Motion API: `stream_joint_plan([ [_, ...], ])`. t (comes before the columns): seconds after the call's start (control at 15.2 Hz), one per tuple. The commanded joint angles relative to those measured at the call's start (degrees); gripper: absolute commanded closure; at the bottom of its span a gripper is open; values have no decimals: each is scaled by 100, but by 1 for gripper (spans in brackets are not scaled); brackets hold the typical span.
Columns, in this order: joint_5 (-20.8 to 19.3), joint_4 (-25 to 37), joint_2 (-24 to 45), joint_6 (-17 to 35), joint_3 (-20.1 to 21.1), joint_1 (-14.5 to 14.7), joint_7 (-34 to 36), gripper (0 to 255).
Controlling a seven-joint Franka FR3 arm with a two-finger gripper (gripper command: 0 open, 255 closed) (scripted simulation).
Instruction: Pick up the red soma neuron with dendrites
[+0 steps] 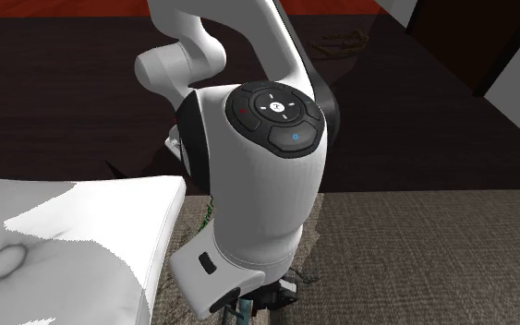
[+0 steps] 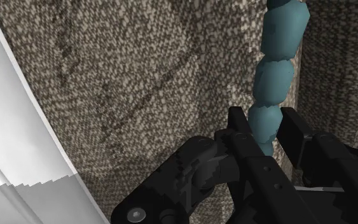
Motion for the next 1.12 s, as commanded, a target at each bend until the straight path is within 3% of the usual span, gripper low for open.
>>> stream_joint_plan([
  [0.0, 0, -1, 2, 0, 0, 0, 0, 255],
  [0.2, 4, 20, 14, -9, 2, 1, 0, 255],
  [1.06, -27, 601, -333, -929, -1, 27, -63, 255],
])
